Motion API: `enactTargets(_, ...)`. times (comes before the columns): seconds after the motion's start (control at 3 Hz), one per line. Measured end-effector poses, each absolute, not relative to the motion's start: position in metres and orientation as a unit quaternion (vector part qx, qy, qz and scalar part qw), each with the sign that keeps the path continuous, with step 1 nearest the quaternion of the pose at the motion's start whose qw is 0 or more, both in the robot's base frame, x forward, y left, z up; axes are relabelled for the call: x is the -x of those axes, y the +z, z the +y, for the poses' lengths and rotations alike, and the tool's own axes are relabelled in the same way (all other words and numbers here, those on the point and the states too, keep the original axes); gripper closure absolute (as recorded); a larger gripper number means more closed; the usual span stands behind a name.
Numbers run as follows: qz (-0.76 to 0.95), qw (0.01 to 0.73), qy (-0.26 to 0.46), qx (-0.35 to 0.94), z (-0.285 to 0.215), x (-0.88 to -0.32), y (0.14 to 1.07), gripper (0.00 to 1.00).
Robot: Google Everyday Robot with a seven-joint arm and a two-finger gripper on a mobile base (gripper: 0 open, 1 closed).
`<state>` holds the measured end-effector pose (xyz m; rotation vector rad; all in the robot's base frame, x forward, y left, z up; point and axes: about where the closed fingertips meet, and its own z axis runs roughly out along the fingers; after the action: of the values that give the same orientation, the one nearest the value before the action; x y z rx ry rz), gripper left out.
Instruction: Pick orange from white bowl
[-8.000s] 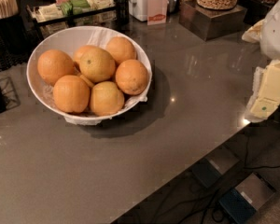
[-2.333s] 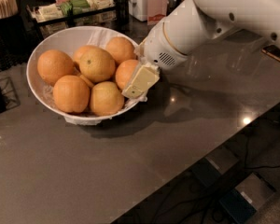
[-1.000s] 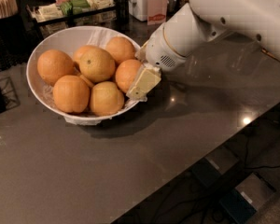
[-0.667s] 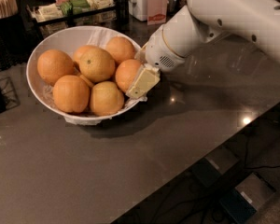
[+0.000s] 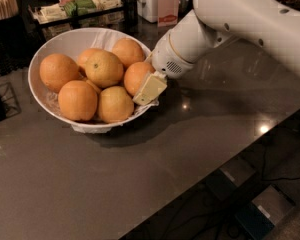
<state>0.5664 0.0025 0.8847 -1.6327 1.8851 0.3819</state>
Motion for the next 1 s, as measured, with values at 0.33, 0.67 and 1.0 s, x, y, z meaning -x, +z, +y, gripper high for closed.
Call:
enactTargets(0.33, 0.714, 0.302, 0.147, 0.615, 0.0035, -0.5668, 0.8842, 0.53)
enactTargets(0.67, 0.714, 0.302, 0.147, 0.615, 0.0036, -0.5668, 0.8842, 0.77)
enactTargets(1.0, 0.713, 0.304, 0.148, 0.615, 0.0039, -0.5659, 0.8865, 1.0)
